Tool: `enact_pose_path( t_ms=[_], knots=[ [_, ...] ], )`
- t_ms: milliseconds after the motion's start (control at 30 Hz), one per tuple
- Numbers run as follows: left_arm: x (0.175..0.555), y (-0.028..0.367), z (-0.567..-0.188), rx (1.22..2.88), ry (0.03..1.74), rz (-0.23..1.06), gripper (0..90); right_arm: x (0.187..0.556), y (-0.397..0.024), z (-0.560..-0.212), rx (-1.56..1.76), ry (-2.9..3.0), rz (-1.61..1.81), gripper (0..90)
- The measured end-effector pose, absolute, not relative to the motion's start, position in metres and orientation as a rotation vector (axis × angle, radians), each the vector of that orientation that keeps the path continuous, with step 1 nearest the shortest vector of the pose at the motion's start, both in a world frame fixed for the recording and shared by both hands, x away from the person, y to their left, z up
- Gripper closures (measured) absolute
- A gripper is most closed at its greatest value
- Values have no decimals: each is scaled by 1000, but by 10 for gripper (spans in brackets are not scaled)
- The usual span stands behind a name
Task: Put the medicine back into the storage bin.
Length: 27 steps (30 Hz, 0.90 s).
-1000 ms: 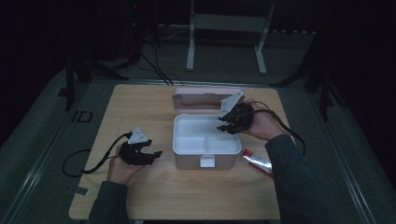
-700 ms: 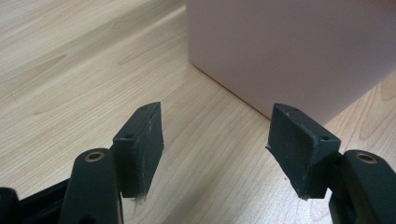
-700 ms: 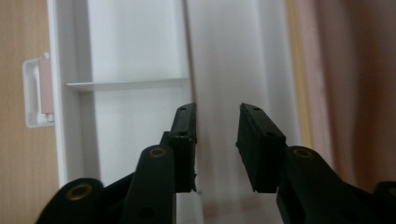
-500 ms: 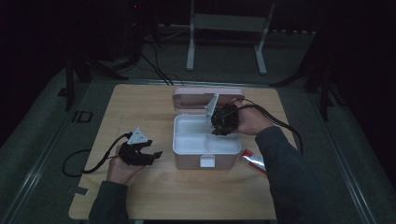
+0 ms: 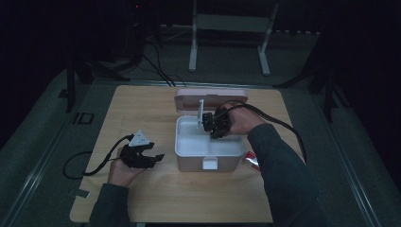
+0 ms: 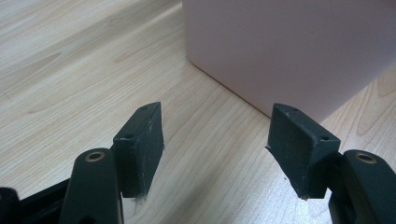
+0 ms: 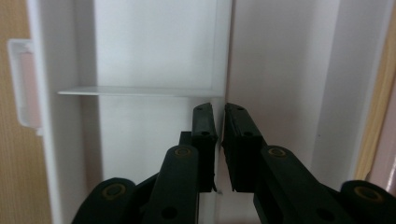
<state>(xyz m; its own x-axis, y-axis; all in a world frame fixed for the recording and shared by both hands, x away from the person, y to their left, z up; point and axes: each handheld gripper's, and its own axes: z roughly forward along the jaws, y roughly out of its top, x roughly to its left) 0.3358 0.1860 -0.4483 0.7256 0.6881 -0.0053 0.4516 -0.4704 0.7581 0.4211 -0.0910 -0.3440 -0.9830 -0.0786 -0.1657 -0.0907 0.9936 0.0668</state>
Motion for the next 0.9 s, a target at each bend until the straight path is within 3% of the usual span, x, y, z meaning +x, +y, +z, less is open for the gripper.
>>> enact_pose_path(
  t_ms=[900],
  knots=[
    [335,189,-449,2139,866,387,356,429,-83,-354,-19,3055,77,888]
  ],
)
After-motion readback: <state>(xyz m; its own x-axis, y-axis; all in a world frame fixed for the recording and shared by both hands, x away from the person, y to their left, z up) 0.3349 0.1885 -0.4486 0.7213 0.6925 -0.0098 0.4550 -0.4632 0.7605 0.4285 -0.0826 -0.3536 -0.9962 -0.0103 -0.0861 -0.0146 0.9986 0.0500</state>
